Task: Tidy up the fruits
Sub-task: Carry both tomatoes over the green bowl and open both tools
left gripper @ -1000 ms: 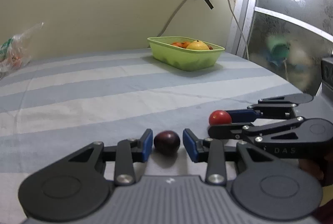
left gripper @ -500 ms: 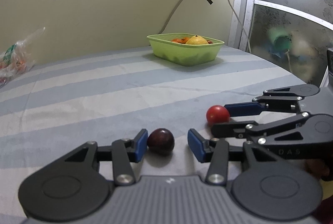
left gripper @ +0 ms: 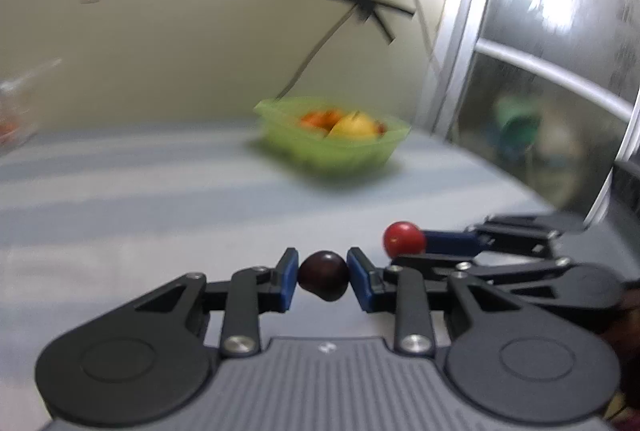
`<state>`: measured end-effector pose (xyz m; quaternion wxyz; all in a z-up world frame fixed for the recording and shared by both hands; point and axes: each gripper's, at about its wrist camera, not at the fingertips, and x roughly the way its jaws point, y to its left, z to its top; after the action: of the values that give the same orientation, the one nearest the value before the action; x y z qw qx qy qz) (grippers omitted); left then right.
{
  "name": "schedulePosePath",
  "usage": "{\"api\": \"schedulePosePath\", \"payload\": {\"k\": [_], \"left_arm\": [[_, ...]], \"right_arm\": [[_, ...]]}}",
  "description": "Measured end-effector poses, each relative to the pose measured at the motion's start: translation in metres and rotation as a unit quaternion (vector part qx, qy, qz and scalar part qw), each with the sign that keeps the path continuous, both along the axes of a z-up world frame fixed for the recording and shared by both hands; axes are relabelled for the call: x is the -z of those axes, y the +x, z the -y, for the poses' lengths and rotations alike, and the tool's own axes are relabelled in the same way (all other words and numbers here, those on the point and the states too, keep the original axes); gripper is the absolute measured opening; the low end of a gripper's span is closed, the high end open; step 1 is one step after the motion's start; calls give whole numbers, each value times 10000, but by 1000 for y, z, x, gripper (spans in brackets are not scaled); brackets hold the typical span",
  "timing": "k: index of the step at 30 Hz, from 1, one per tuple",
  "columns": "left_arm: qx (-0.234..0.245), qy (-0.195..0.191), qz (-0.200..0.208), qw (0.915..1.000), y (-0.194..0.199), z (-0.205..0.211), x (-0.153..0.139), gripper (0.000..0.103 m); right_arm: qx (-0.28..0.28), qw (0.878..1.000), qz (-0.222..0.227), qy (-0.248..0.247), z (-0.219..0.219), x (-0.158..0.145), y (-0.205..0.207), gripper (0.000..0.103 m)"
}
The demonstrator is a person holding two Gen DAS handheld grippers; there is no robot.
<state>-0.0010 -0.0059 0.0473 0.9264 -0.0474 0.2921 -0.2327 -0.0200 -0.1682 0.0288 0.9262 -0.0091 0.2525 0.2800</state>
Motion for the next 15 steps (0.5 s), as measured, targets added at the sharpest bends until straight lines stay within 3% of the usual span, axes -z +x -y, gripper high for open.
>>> {"api": "schedulePosePath", "payload": {"k": [4, 8, 15], "left_arm": [[134, -368, 199, 9990, 57, 20, -22, 28], [97, -796, -69, 9968, 127, 41, -27, 28], [-290, -680, -509, 9960, 200, 71, -5, 30]], "right_arm": [[600, 9976, 315, 155, 29, -18, 34, 31], [1073, 9921, 609, 238, 55, -30, 78, 31], [1615, 9859, 325, 304, 78, -11, 159, 33]]}}
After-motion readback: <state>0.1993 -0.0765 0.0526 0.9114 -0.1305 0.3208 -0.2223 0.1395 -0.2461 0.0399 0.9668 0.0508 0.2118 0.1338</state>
